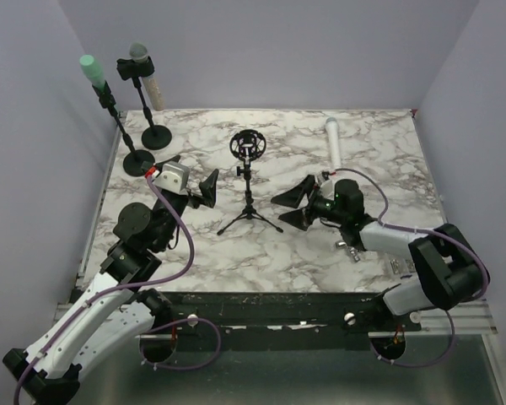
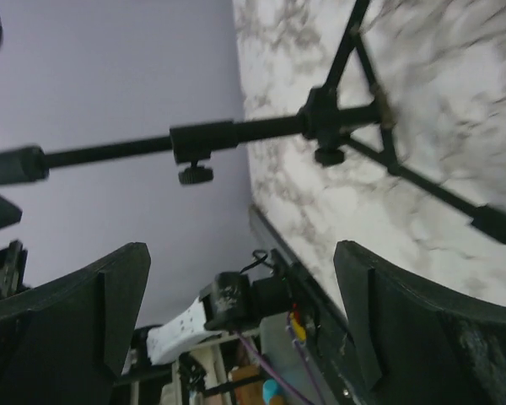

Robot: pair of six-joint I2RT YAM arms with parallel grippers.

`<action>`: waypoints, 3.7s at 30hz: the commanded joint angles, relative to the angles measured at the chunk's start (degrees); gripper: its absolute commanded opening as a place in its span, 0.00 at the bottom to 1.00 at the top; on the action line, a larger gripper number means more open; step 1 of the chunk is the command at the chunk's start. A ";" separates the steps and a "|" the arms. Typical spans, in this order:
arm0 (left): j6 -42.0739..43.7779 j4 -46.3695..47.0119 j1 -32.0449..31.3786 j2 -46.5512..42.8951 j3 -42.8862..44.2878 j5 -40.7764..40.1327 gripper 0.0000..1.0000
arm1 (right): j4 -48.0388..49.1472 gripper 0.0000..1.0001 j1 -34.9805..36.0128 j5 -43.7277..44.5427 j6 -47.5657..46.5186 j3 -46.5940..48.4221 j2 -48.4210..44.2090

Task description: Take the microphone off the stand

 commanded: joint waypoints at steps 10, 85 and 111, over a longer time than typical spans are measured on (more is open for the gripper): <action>-1.19 -0.65 -0.35 0.05 0.38 1.57 0.97 | 72.22 0.83 13.72 5.83 34.41 -2.05 32.80; -0.38 -1.05 -0.36 0.88 0.78 1.74 0.97 | -32.20 0.42 41.85 87.10 -57.52 36.72 20.55; -1.09 -1.04 -0.39 0.71 0.69 1.78 0.97 | -17.61 0.74 34.37 58.37 -50.50 20.96 3.47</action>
